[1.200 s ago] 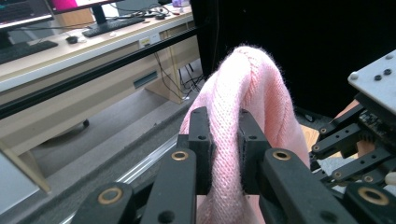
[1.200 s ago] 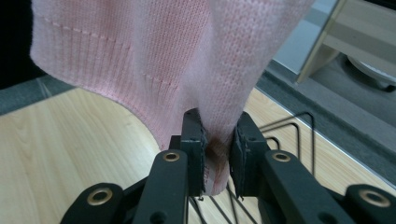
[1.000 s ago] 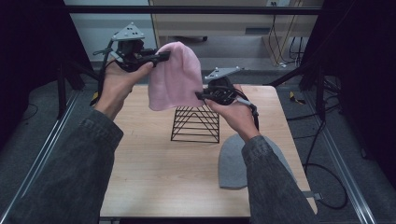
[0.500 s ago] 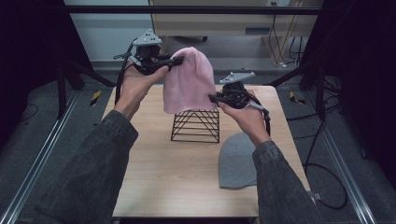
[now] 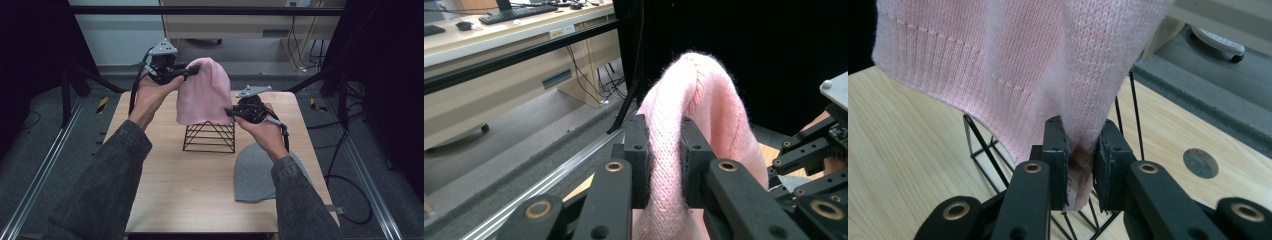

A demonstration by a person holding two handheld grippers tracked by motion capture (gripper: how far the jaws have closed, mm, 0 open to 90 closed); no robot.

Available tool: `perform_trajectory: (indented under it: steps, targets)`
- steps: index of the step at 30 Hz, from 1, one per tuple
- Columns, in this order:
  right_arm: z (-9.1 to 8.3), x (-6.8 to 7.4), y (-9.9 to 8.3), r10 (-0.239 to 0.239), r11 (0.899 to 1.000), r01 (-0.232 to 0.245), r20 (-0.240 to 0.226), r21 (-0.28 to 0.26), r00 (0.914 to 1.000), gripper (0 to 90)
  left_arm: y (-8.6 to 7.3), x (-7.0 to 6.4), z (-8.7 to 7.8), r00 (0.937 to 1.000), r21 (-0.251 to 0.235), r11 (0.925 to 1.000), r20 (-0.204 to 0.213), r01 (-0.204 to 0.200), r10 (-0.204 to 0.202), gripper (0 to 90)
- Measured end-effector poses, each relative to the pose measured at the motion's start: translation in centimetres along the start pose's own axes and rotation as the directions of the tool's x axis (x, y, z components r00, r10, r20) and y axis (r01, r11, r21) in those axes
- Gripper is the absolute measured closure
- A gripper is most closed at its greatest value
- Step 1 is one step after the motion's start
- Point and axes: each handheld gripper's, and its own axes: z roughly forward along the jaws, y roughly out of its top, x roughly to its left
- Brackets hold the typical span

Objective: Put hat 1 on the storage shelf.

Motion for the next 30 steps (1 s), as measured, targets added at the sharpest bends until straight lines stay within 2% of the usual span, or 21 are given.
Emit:
perform_trajectory:
  steps: [3, 10, 19, 25, 30]
  targets:
    - [0.3, 0.0, -0.5, -0.006, 1.000, 0.006, 0.009, 0.011, 0.9999, 77.8, -0.4, -0.2, 0.3, 0.9999, 0.013, 0.9999, 0.003, -0.010, 0.010, 78.1]
    - [0.4, 0.1, -0.8, -0.001, 1.000, 0.001, 0.007, 0.008, 1.0000, 77.6, -0.8, -0.4, 0.1, 0.9999, 0.012, 0.9999, 0.001, -0.011, 0.011, 78.1]
    - [0.3, 0.4, -1.4, -0.013, 1.000, 0.013, 0.000, 0.013, 0.9999, 77.7, -1.7, -0.8, -0.4, 0.9995, 0.014, 0.9999, 0.032, -0.002, 0.001, 77.9]
    - [0.6, 0.7, -1.8, -0.038, 0.999, 0.038, 0.006, 0.038, 0.9993, 77.8, -2.3, -1.4, -0.2, 0.9994, 0.029, 0.9995, 0.035, -0.007, 0.006, 77.9]
    - [1.0, 0.7, -2.6, -0.030, 0.998, 0.030, 0.003, 0.063, 0.9996, 77.8, -2.9, -1.8, 0.2, 0.9992, 0.050, 0.9987, 0.040, -0.006, 0.004, 77.9]
